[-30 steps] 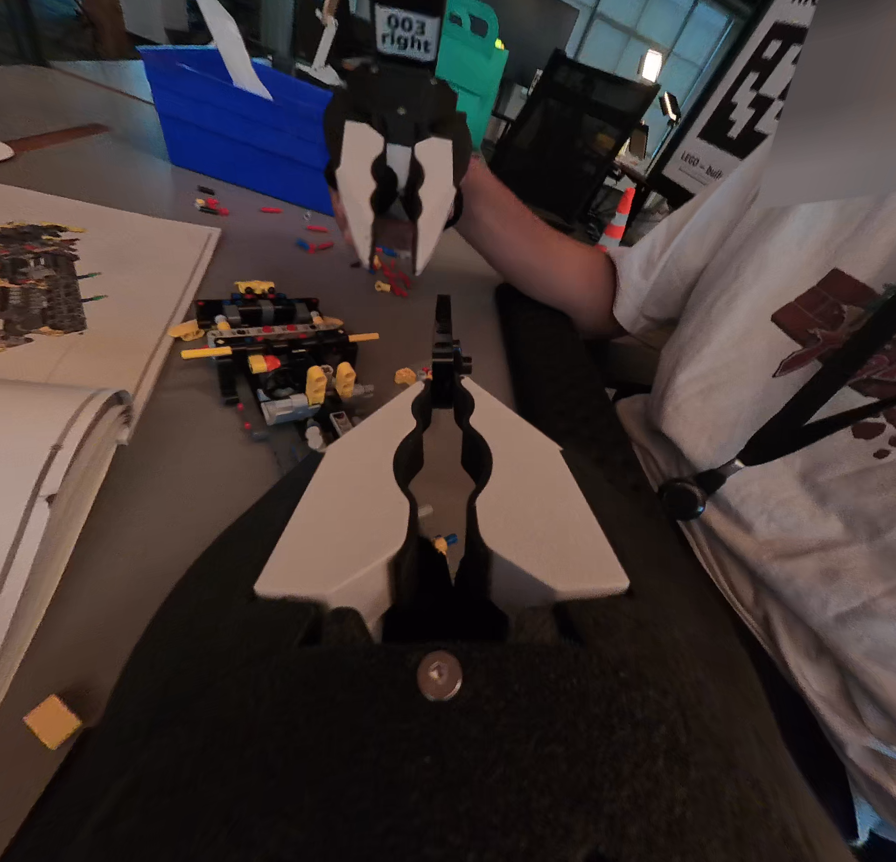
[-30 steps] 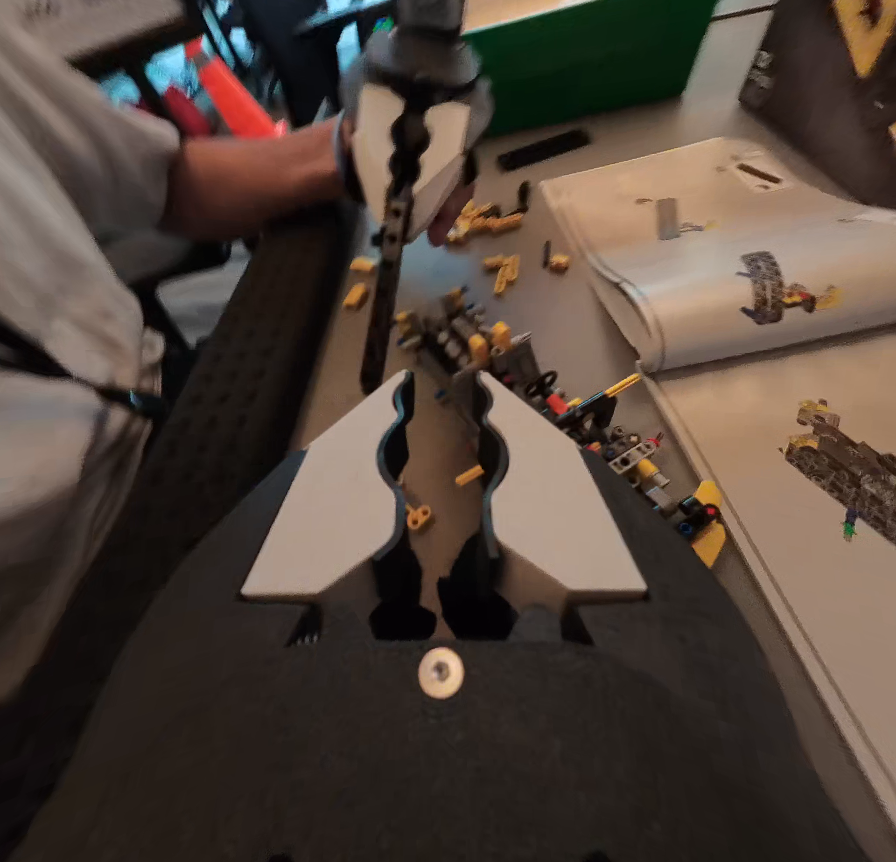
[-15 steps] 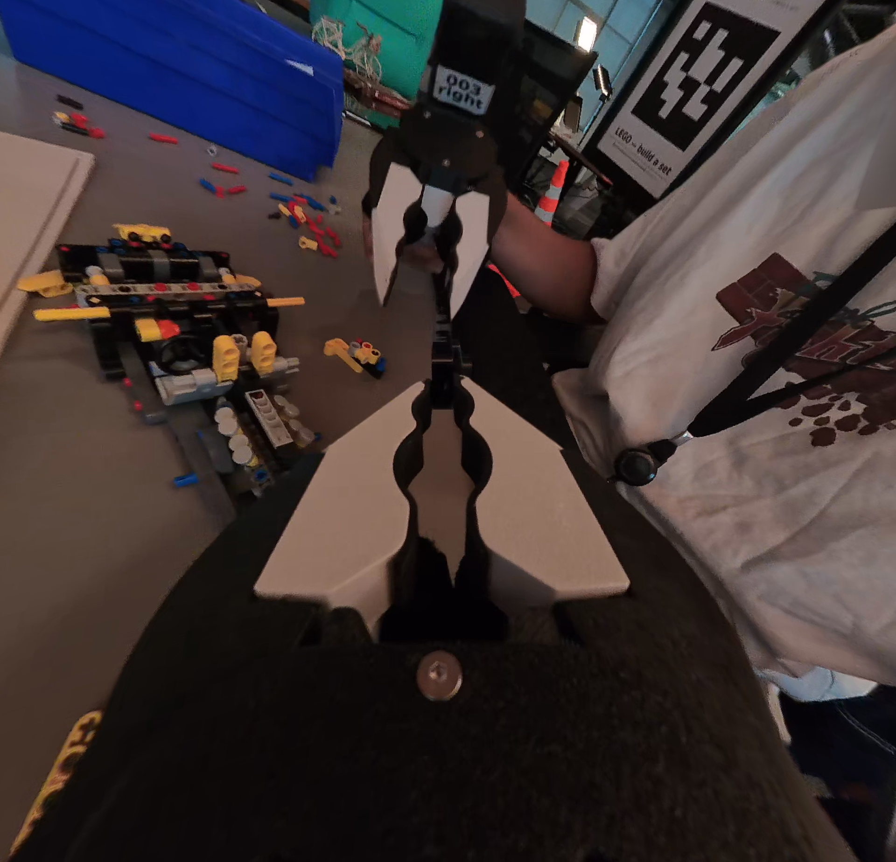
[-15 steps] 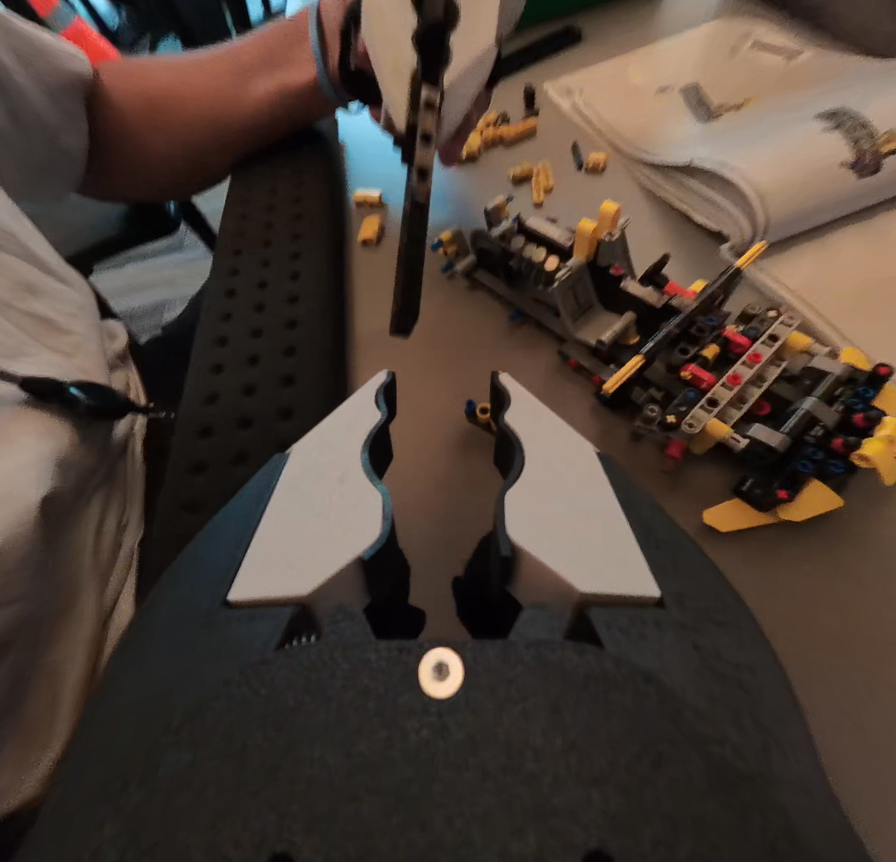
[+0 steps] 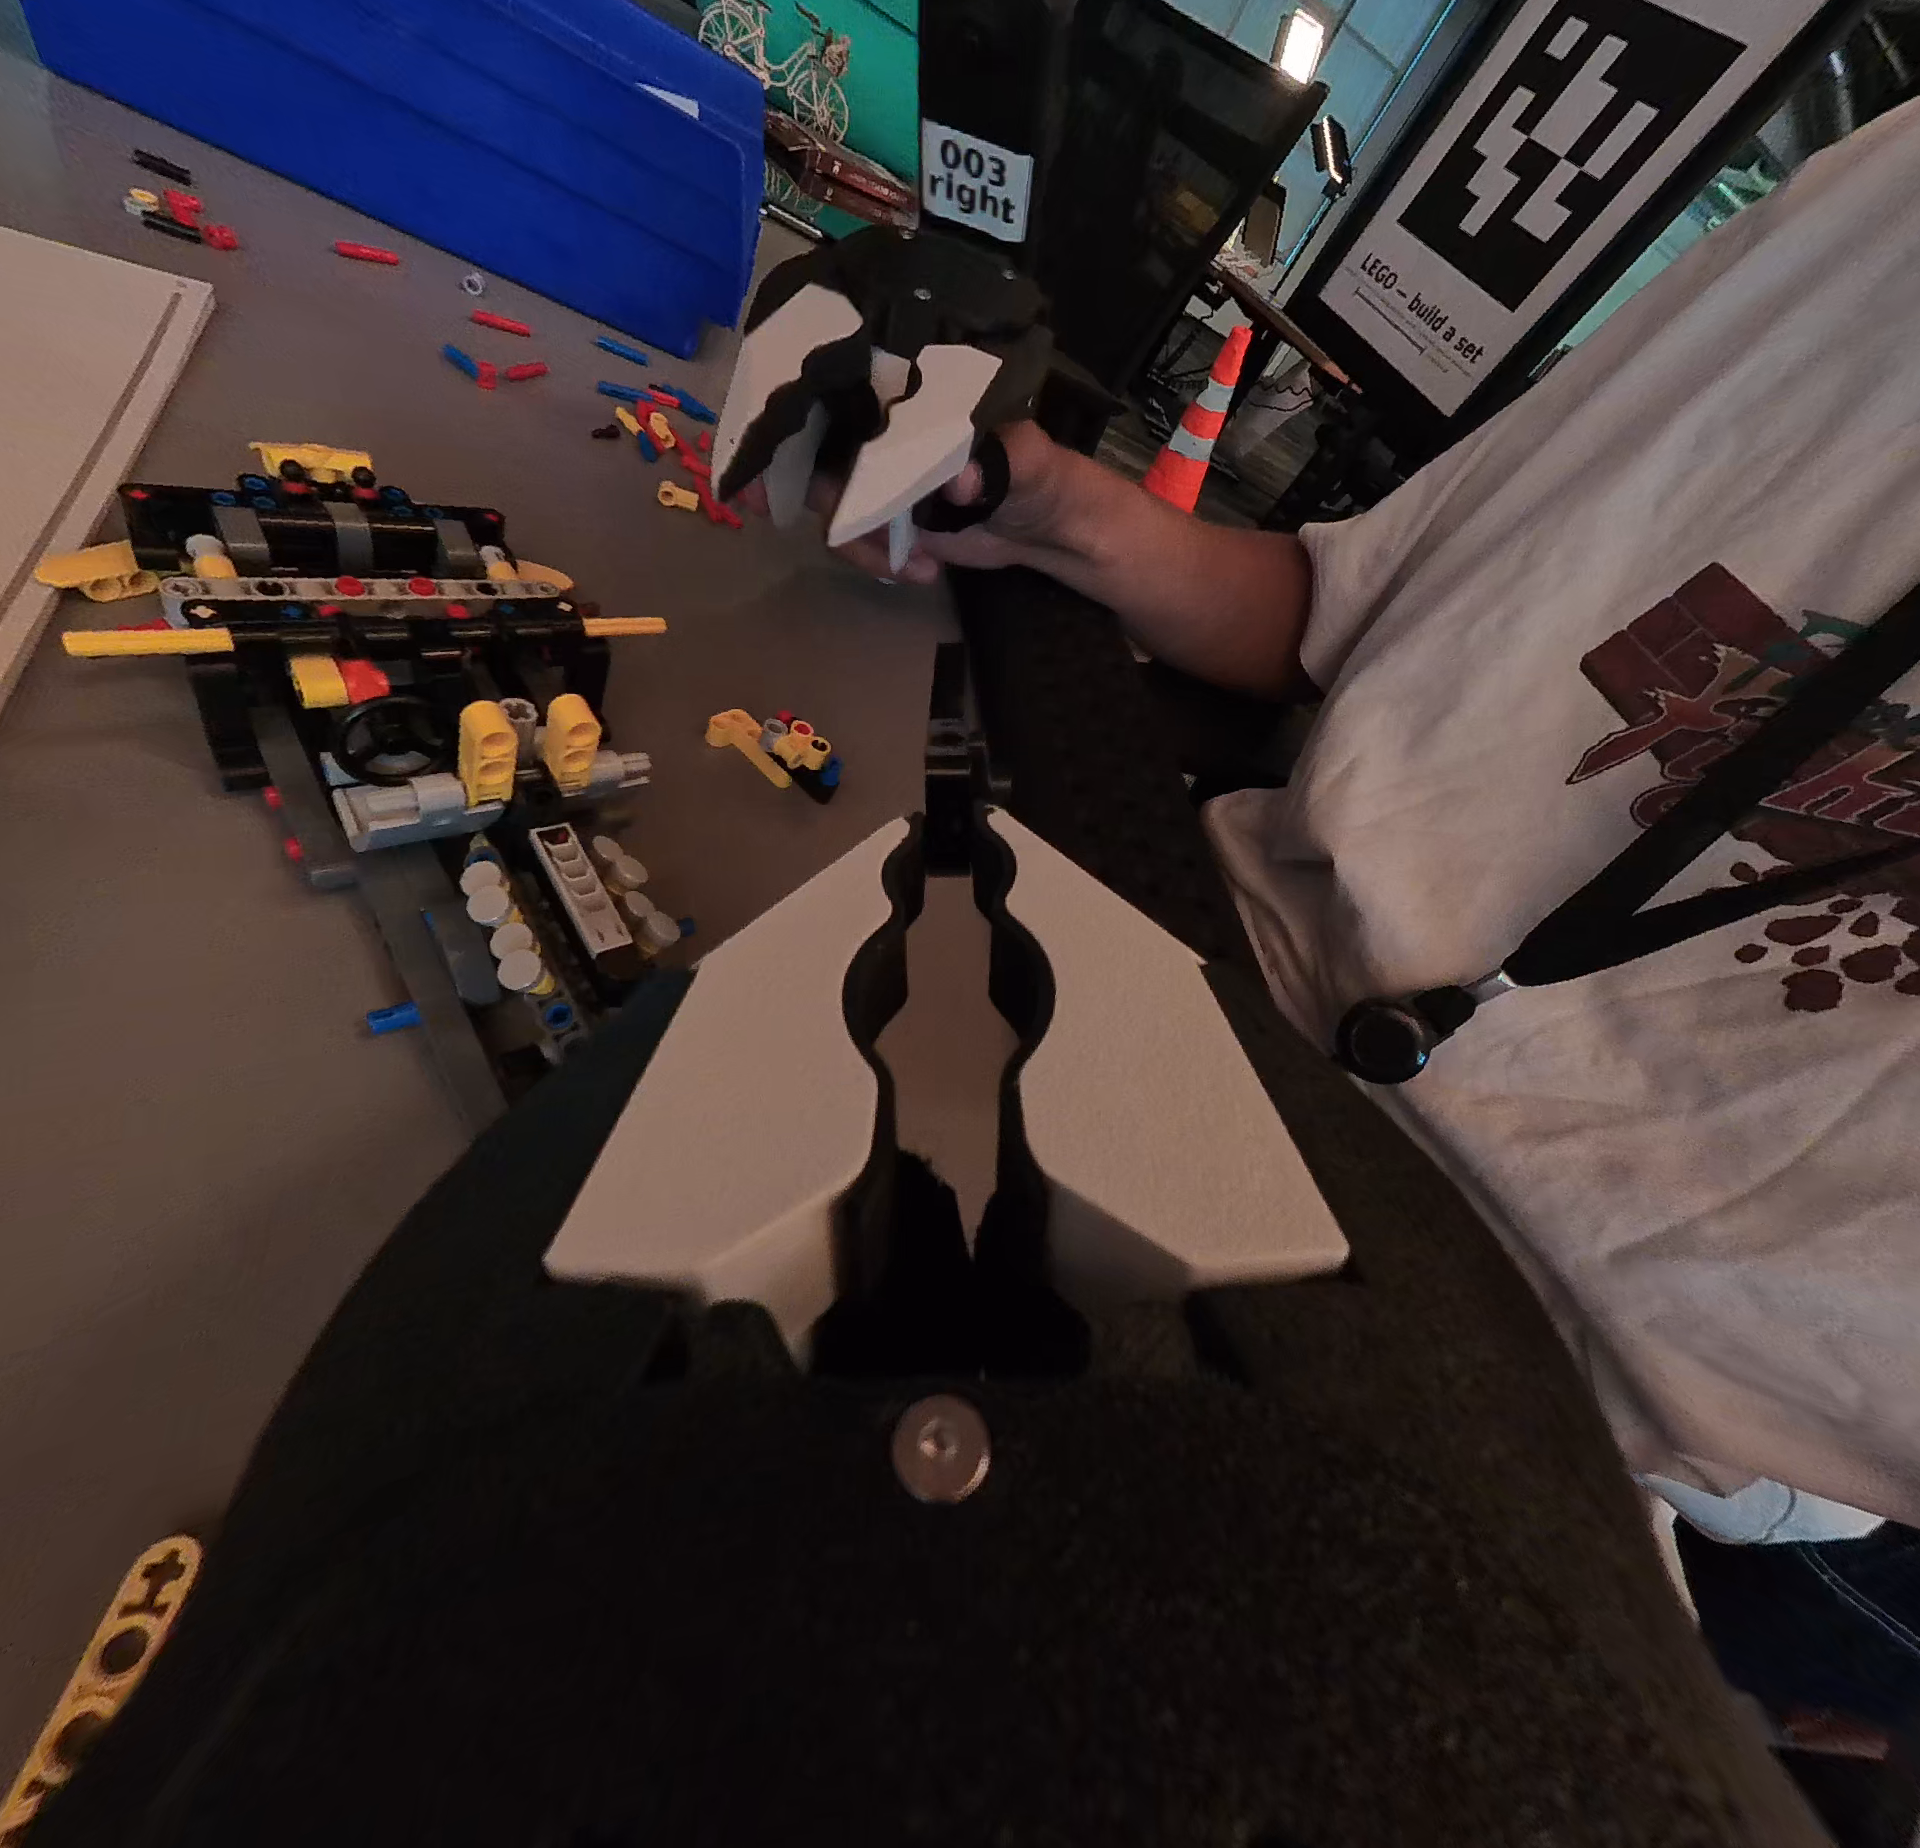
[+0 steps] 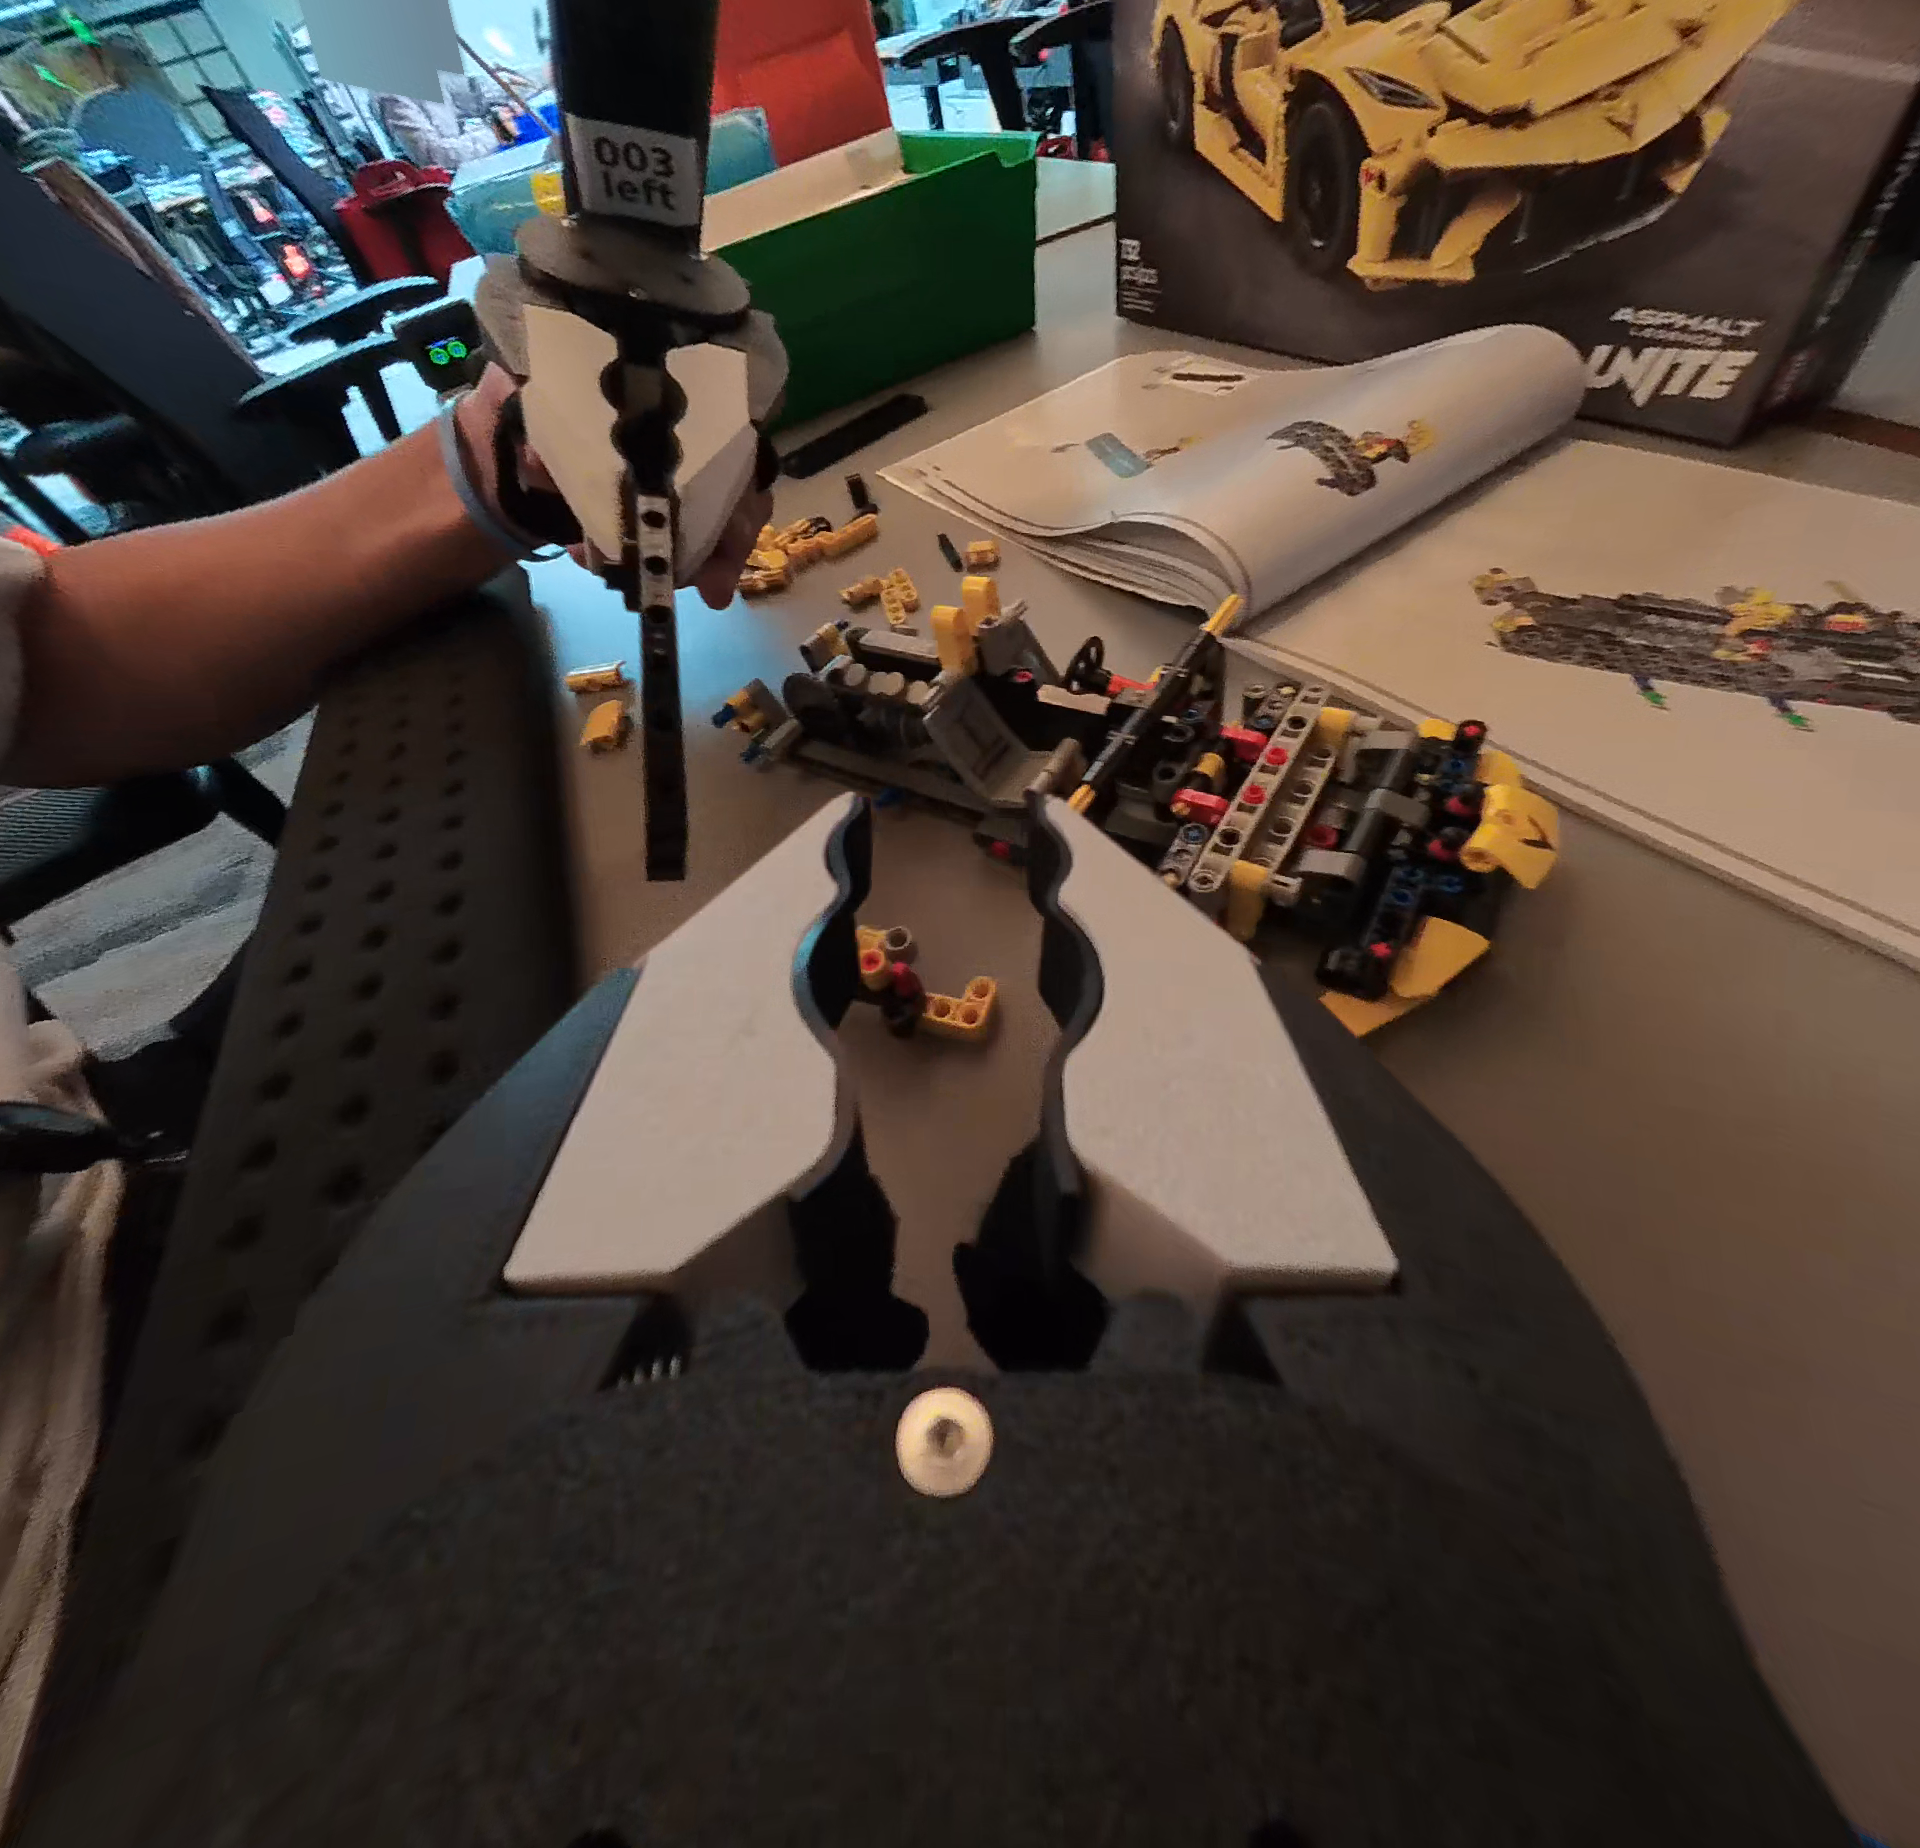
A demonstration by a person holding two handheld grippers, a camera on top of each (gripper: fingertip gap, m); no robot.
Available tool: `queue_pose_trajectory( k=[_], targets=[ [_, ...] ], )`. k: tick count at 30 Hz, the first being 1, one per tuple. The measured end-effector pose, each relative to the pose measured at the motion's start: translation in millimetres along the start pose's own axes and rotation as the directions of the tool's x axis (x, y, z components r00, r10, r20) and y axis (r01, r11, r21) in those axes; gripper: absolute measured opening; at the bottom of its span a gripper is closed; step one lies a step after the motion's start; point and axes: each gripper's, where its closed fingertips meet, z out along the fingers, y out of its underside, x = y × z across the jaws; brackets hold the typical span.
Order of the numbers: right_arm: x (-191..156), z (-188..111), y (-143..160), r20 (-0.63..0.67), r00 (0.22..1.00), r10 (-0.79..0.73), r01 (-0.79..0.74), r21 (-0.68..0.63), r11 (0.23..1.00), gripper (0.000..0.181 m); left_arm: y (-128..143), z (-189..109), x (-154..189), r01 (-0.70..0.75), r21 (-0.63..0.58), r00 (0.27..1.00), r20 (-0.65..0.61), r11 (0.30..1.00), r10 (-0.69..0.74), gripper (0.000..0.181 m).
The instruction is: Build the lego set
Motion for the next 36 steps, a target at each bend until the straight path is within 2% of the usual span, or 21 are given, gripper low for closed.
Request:
queue_pose_trajectory(
  k=[5,11,20,22,25,29,33,35,36],
  targets=[
    [0.4,3.1,2.4,0.006,1.0,0.006,-0.006,-0.016,1.0,0.03,-0.5,1.2,-1.4,0.023,0.0,1.0,0.006,1.0,-0.023,0.008],
    [-2.2,6.4,6.0,-0.008,0.997,-0.074,0.074,-0.034,0.997,0.03,3.9,5.2,-2.1,0.025,-0.026,1.0,0.014,0.999,-0.024,0.008],
    [0.1,4.8,5.9,-0.003,0.998,-0.057,0.057,-0.032,0.998,0.03,1.3,-0.1,-9.8,0.109,0.008,0.994,0.013,0.994,-0.109,0.008],
    [-6.3,3.4,1.7,0.03,0.998,-0.06,0.06,-0.008,0.998,0.03,4.5,-0.4,-14.1,0.162,0.001,0.987,0.013,0.987,-0.162,0.008],
    [-32.1,3.9,-3.5,0.158,0.986,-0.061,0.059,0.021,0.998,0.03,9.1,-0.6,-20.4,0.225,-0.008,0.974,0.022,0.974,-0.224,0.008],
    [-51.0,16.3,4.8,0.203,0.973,-0.111,0.118,-0.027,0.993,0.029,4.2,-1.1,-14.6,0.23,0.012,0.973,-0.018,0.973,-0.23,0.008],
    [-68.2,24.7,8.3,0.304,0.952,0.029,0.0,-0.094,0.996,0.024,2.1,1.0,-6.8,0.192,0.01,0.98,-0.044,0.981,-0.192,0.008],
    [-71.0,24.6,14.6,0.317,0.939,0.134,-0.079,-0.182,0.98,0.008,0.6,2.5,-1.6,0.171,0.009,0.984,-0.062,0.985,-0.17,0.009],
    [-74.0,23.2,15.6,0.333,0.928,0.167,-0.101,-0.208,0.973,0.007,-0.9,3.3,0.6,0.154,0.015,0.986,-0.065,0.988,-0.152,0.009]
  ],
)
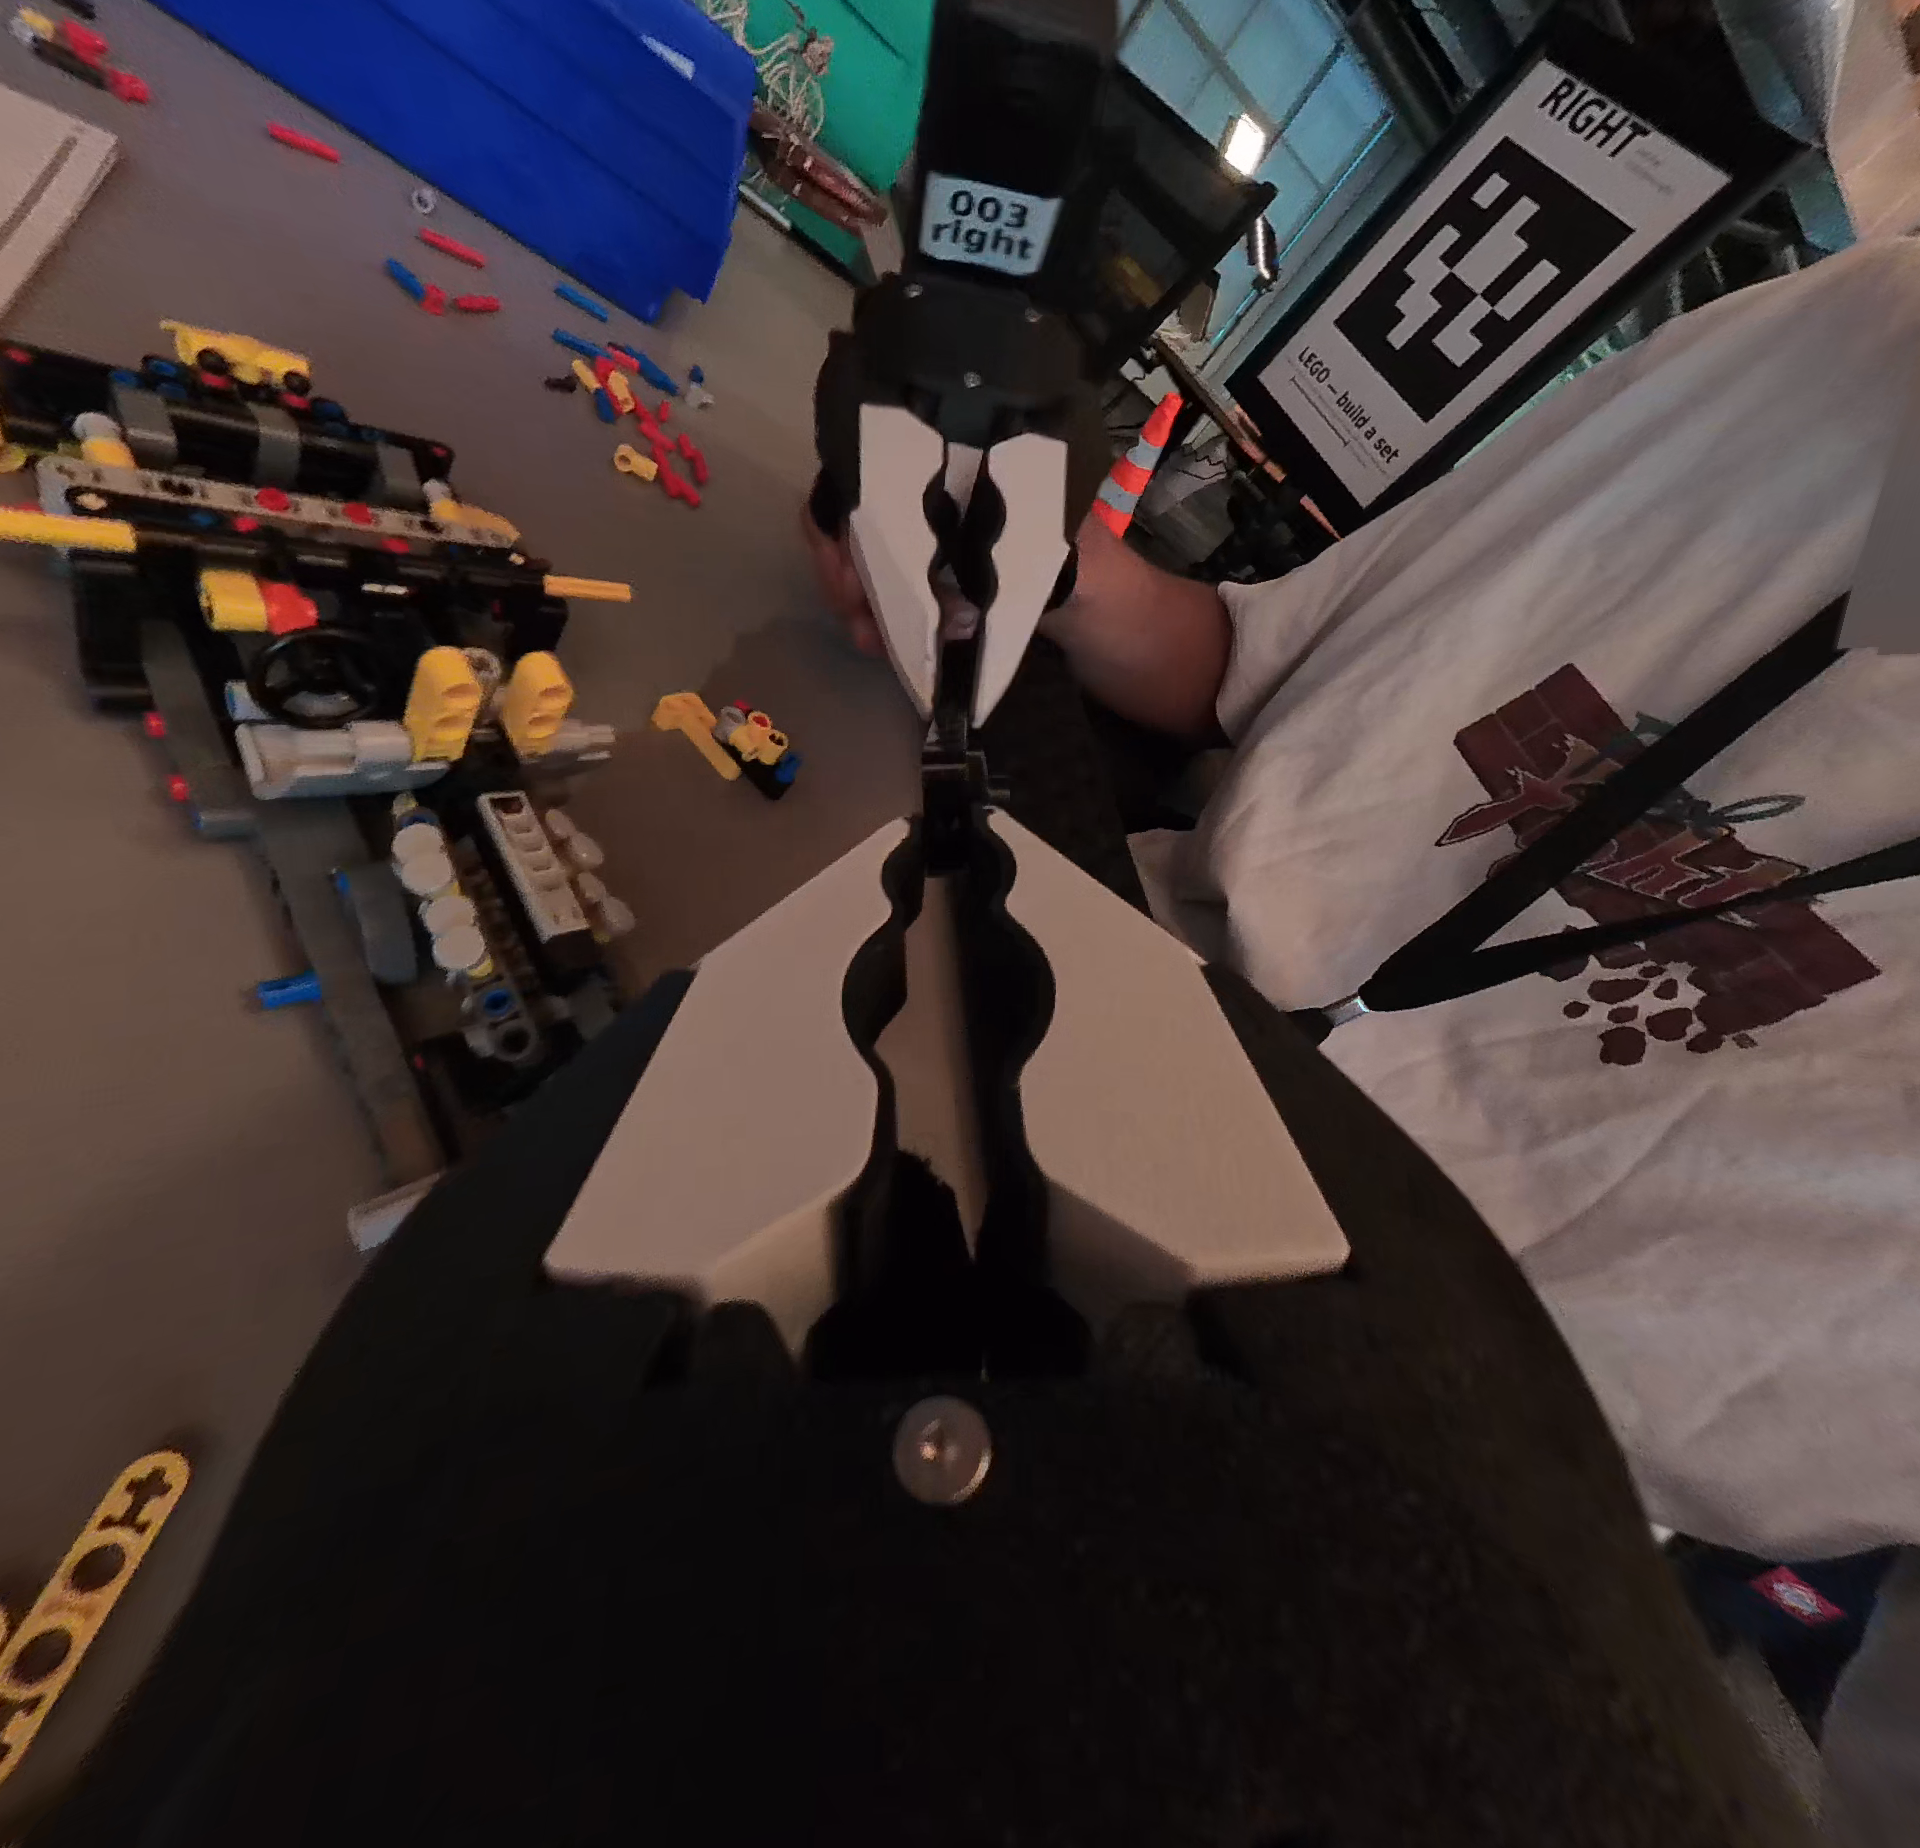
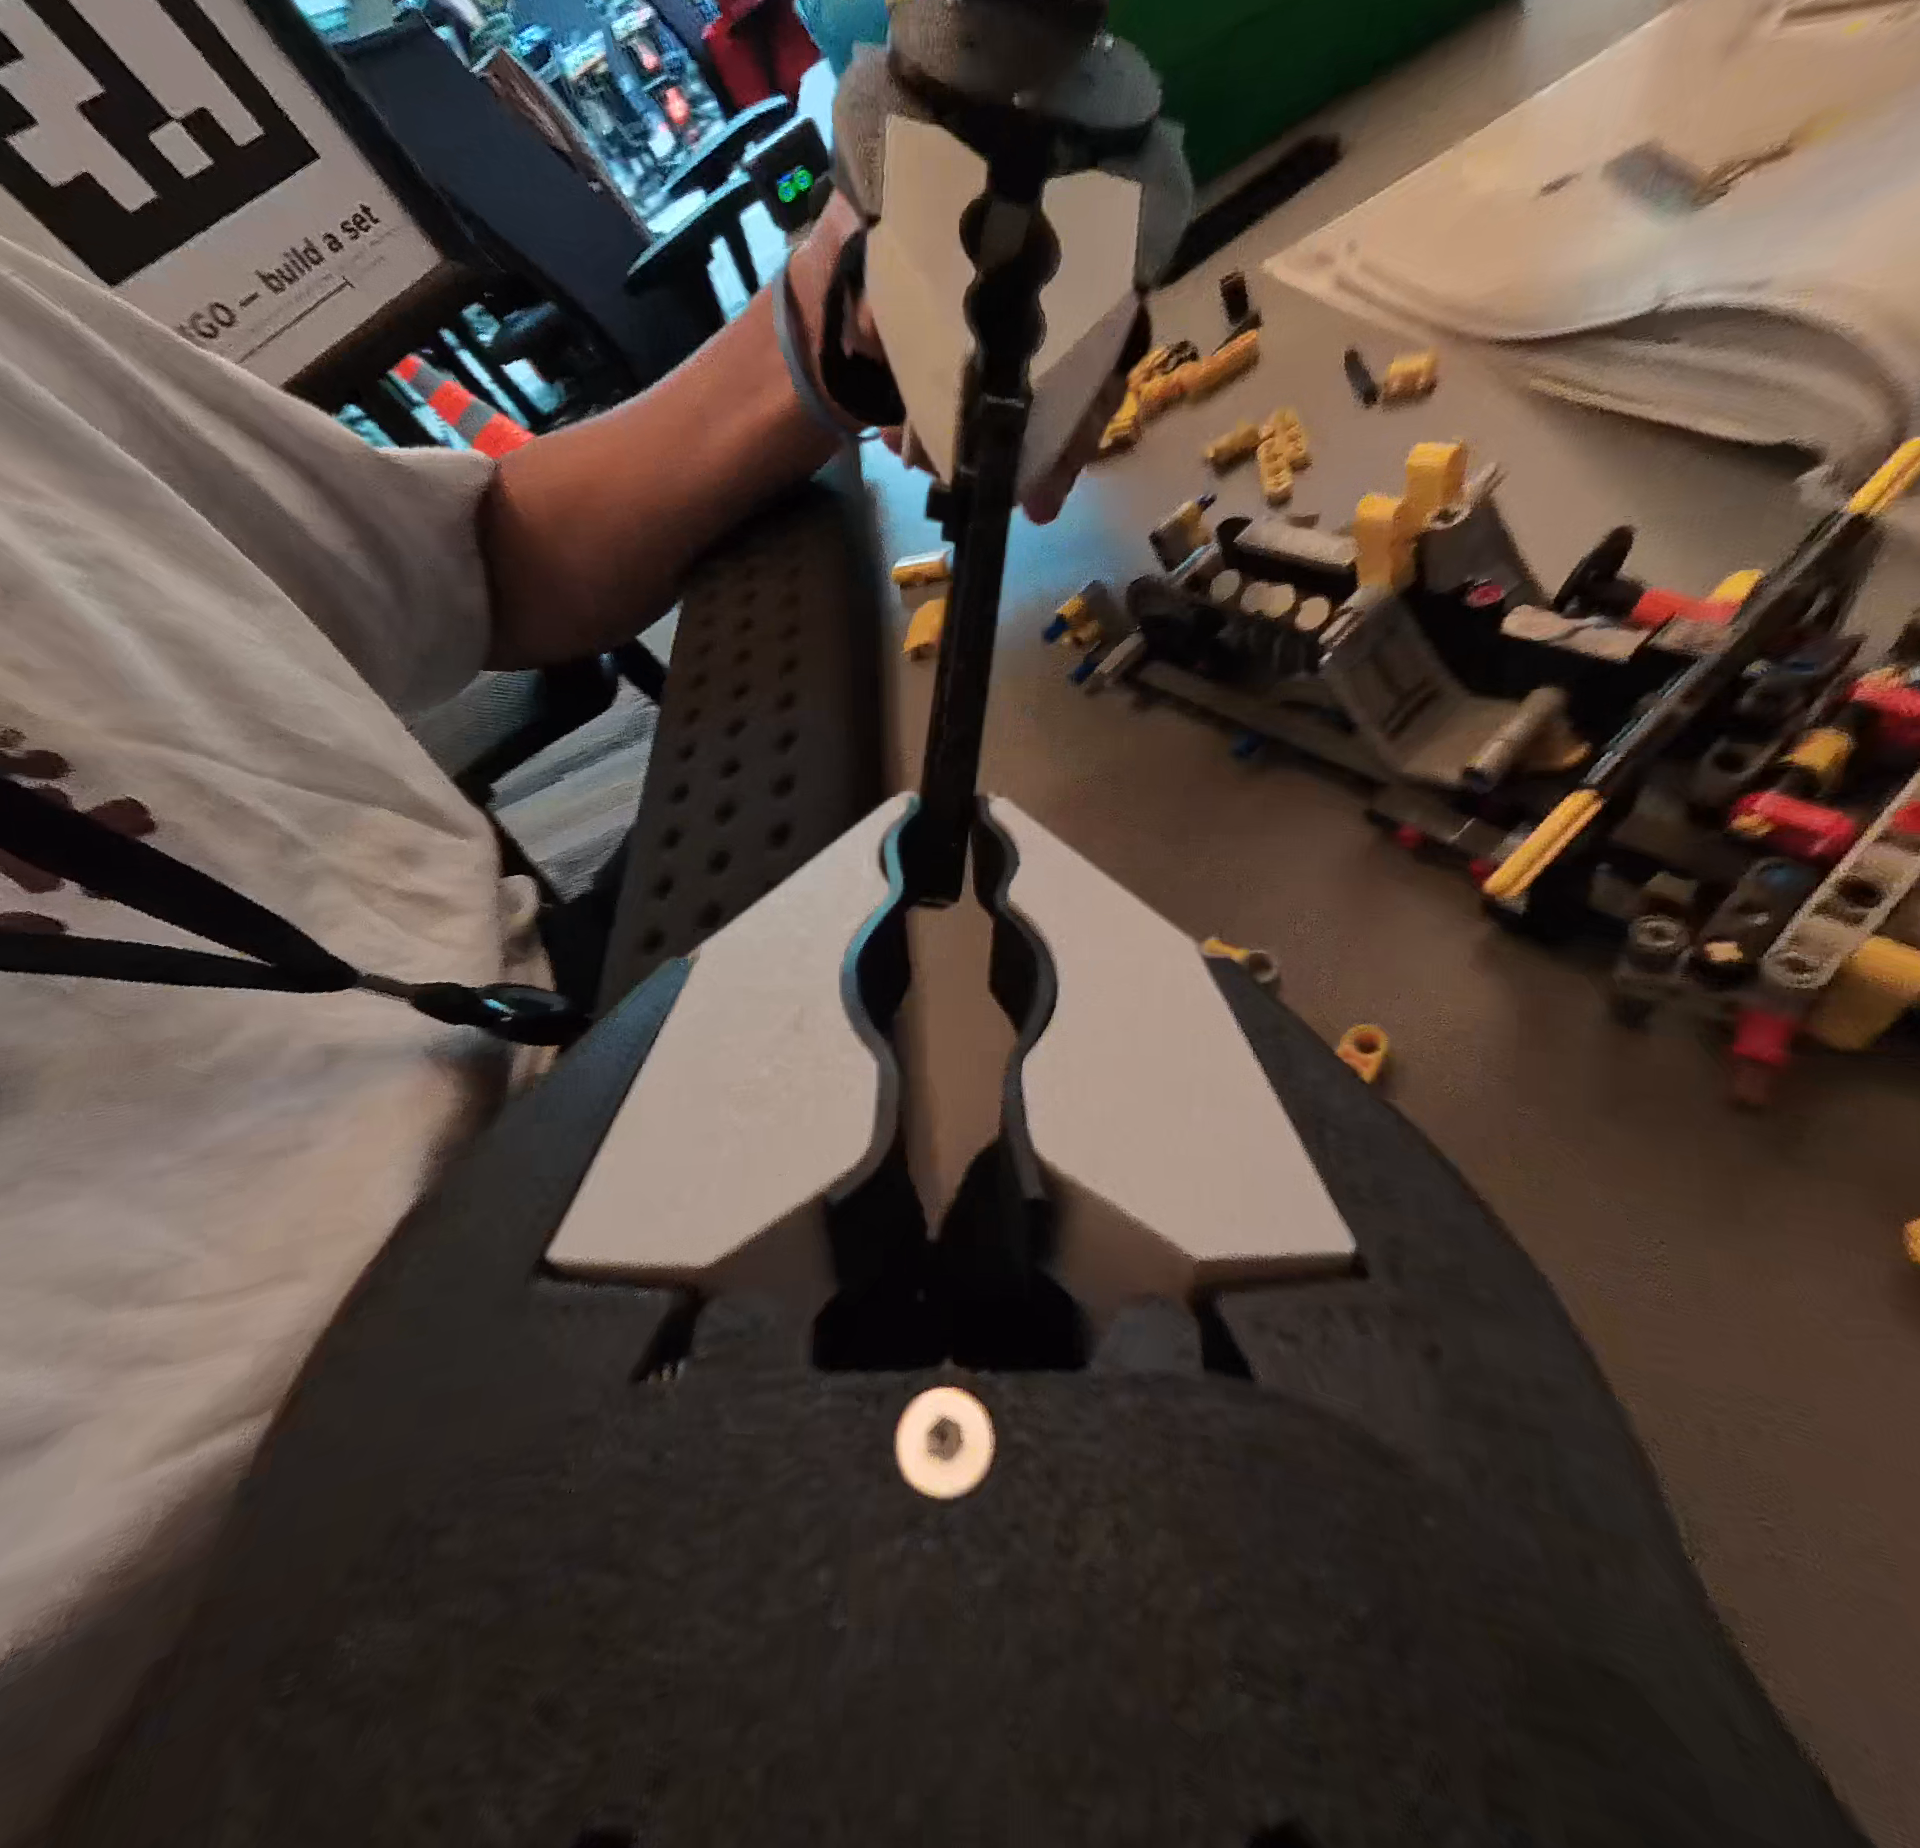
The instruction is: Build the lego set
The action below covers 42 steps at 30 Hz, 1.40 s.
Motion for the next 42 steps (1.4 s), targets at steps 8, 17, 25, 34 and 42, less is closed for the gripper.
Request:
queue_pose_trajectory(
  k=[8,17,25,34,42],
  targets=[
    [2.8,-14.0,-15.9,0.131,0.954,0.268,-0.285,0.129,0.95,0.007,-32.6,-10.0,-3.9,-0.205,0.123,0.922,0.359,0.971,0.149,0.032],
    [-17.4,-20.1,-46.9,0.295,0.92,0.259,-0.338,0.259,0.905,0.007,-34.6,50.0,37.6,-0.008,0.422,0.946,0.296,0.907,-0.13,0.035],
    [-24.5,-19.6,-46.8,0.261,0.944,0.2,-0.272,0.28,0.921,0.007,-33.9,52.2,32.3,0.077,0.512,0.955,0.208,0.855,-0.211,0.009],
    [30.5,-38.5,-1.1,-0.143,0.903,-0.405,0.41,0.0,0.912,0.036,-19.2,35.9,36.7,0.112,0.363,0.975,0.14,0.925,-0.173,0.009],
    [56.1,-24.3,30.6,0.035,0.859,-0.511,0.504,-0.238,0.83,0.034,9.7,20.5,2.6,0.379,0.335,0.901,0.077,0.863,-0.426,0.009]
  ],
)
